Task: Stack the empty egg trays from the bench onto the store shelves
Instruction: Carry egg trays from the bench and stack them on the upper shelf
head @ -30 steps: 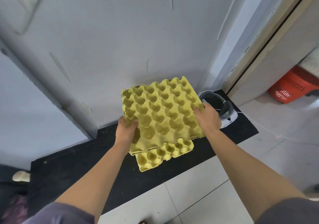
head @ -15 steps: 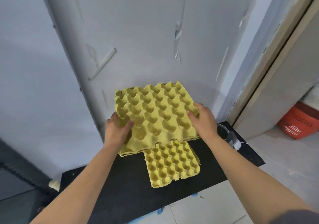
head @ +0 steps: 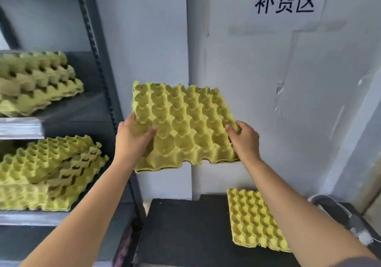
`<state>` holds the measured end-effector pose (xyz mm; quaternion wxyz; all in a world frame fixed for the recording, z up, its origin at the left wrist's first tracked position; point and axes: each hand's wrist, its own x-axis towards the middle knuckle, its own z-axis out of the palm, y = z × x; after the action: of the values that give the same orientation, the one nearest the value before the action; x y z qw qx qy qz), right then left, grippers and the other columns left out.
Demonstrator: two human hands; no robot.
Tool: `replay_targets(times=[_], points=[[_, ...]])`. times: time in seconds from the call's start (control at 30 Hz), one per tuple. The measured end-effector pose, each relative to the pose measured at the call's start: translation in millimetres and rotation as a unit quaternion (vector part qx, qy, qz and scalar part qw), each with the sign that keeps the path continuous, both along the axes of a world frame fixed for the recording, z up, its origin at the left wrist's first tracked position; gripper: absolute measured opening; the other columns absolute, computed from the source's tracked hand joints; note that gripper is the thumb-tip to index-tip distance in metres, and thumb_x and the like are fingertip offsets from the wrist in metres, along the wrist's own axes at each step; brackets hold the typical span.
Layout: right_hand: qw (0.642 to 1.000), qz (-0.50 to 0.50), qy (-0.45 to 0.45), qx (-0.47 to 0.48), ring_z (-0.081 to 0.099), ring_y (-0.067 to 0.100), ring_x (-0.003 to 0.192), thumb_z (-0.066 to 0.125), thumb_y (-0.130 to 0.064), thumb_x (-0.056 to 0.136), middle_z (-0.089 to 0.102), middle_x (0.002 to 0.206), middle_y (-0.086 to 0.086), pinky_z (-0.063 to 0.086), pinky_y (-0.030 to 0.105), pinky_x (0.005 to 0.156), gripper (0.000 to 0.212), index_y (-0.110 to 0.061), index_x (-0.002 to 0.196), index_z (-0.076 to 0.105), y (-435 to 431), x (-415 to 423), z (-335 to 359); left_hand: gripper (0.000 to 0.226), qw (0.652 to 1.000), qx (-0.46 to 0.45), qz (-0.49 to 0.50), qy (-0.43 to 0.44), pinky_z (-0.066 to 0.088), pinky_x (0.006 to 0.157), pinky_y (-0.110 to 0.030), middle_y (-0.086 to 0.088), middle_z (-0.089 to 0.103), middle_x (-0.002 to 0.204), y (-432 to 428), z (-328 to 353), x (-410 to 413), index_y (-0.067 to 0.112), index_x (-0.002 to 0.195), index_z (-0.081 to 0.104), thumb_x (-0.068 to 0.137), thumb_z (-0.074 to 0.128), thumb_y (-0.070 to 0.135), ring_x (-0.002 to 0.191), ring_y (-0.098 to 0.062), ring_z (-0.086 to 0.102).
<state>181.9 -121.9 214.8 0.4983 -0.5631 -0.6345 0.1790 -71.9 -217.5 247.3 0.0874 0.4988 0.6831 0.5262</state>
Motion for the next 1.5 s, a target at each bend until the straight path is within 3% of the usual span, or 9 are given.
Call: replay_targets(times=[0.1,0.27,0.43,0.67,0.93,1.13,1.37,1.5], points=[[0.998,0.033,0.038,0.032,0.058,0.022,0.085,0.058,-0.032,0.09,0.061,0.082,0.0,0.034,0.027,0.069,0.026,-0.011,0.105,0.066,-19.4,-47.6,31.6,0.058,0.998,0.041,0.041,0.009,0.037,0.097,-0.033,0.006,0.049,0.112,-37.3,32.3,-33.7,0.021,0.134,0.045,0.082,0.069,0.031,0.119,-0.017,0.044],[0.994,0.072,0.053,0.064,0.06,0.022,0.098,0.053,-0.048,0.086,0.067,0.102,0.004,0.047,0.034,0.079,0.044,-0.016,0.115,0.063,-51.5,-134.2,61.9,0.077,0.993,0.065,0.093,0.018,0.033,0.109,-0.045,-0.01,0.041,0.141,-105.4,62.1,-103.9,0.016,0.145,0.031,0.082,0.07,0.034,0.13,-0.026,0.039],[0.988,0.116,0.056,0.087,0.058,0.021,0.108,0.056,-0.046,0.087,0.064,0.115,0.003,0.047,0.036,0.089,0.048,-0.017,0.124,0.059,-106.8,-226.4,69.0,0.076,0.986,0.068,0.15,0.026,0.037,0.105,-0.051,-0.011,0.043,0.14,-181.8,63.5,-183.8,0.017,0.144,0.032,0.081,0.07,0.036,0.127,-0.028,0.043],[0.974,0.204,0.06,0.073,0.049,0.02,0.122,0.059,-0.037,0.09,0.052,0.133,0.005,0.037,0.026,0.093,0.056,-0.014,0.139,0.046,-190.6,-350.3,55.6,0.069,0.973,0.061,0.222,0.016,0.034,0.103,-0.04,-0.013,0.047,0.136,-280.9,37.8,-294.1,0.014,0.141,0.039,0.081,0.071,0.029,0.125,-0.028,0.044],[0.957,0.279,0.009,0.076,0.048,0.022,0.123,0.058,-0.038,0.09,0.052,0.132,0.01,0.036,0.029,0.093,0.055,-0.012,0.138,0.047,-249.1,-467.2,40.1,0.068,0.953,0.039,0.302,0.003,0.036,0.105,-0.043,-0.013,0.05,0.134,-363.9,10.8,-386.6,0.012,0.139,0.041,0.081,0.071,0.031,0.123,-0.03,0.046],[0.936,0.345,-0.021,0.06,0.051,0.019,0.115,0.058,-0.038,0.091,0.054,0.126,0.009,0.036,0.025,0.083,0.05,-0.013,0.133,0.051,-266.7,-549.3,24.2,0.093,0.934,0.014,0.356,-0.038,0.04,0.101,-0.051,-0.009,0.056,0.125,-399.0,-10.6,-448.2,0.022,0.136,0.044,0.054,0.052,0.064,0.119,-0.029,0.05],[0.913,0.405,-0.02,0.046,0.053,0.018,0.099,0.058,-0.035,0.091,0.054,0.115,0.008,0.036,0.026,0.076,0.042,-0.014,0.127,0.056,-264.5,-647.5,16.1,0.095,0.91,-0.02,0.414,-0.024,0.039,0.102,-0.049,-0.011,0.058,0.124,-409.7,-17.0,-525.3,0.021,0.135,0.045,0.051,0.047,0.065,0.118,-0.032,0.049],[0.904,0.426,-0.022,0.034,0.052,0.021,0.114,0.058,-0.038,0.09,0.051,0.127,0.01,0.039,0.029,0.085,0.054,-0.013,0.136,0.049,-257.5,-704.3,13.7,0.086,0.898,-0.026,0.44,-0.013,0.038,0.102,-0.047,-0.014,0.057,0.126,-409.8,-18.3,-568.2,0.015,0.136,0.045,0.06,0.052,0.056,0.12,-0.033,0.048]])
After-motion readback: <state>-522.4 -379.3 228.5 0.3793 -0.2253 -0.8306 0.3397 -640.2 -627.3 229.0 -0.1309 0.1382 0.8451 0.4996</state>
